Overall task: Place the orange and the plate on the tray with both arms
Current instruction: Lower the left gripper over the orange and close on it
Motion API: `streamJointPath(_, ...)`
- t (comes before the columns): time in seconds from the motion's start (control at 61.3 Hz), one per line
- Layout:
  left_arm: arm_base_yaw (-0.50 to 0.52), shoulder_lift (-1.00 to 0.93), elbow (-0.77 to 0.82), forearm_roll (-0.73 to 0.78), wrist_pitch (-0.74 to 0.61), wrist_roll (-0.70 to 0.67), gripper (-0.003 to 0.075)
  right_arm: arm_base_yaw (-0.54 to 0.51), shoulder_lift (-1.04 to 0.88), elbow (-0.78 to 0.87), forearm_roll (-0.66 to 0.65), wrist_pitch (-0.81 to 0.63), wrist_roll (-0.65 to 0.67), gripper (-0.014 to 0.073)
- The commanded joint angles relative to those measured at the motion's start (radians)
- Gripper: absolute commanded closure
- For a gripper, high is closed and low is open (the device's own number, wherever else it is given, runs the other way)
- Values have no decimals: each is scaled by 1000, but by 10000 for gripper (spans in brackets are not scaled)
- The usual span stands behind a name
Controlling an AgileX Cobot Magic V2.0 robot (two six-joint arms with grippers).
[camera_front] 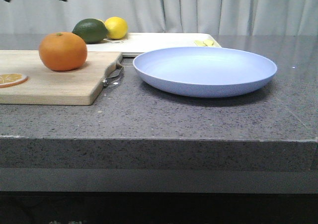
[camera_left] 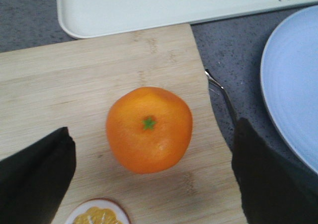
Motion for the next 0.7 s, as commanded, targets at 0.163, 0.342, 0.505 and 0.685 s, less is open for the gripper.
streamJointPath(0.163,-14,164,-205,23,55,8,111,-3,13,-35,0,-81,-1,-59)
streamJointPath(0.342,-14,242,-237,45,101,9,111,-3,13,-35,0,-81,-1,-59)
streamJointPath(0.505,-12,278,-237,47,113,9,111,-3,13,-35,0,-81,-1,-59)
streamJointPath(0.685,-12,284,-237,47,137,9,148,-3,13,-35,0,-81,-1,-59)
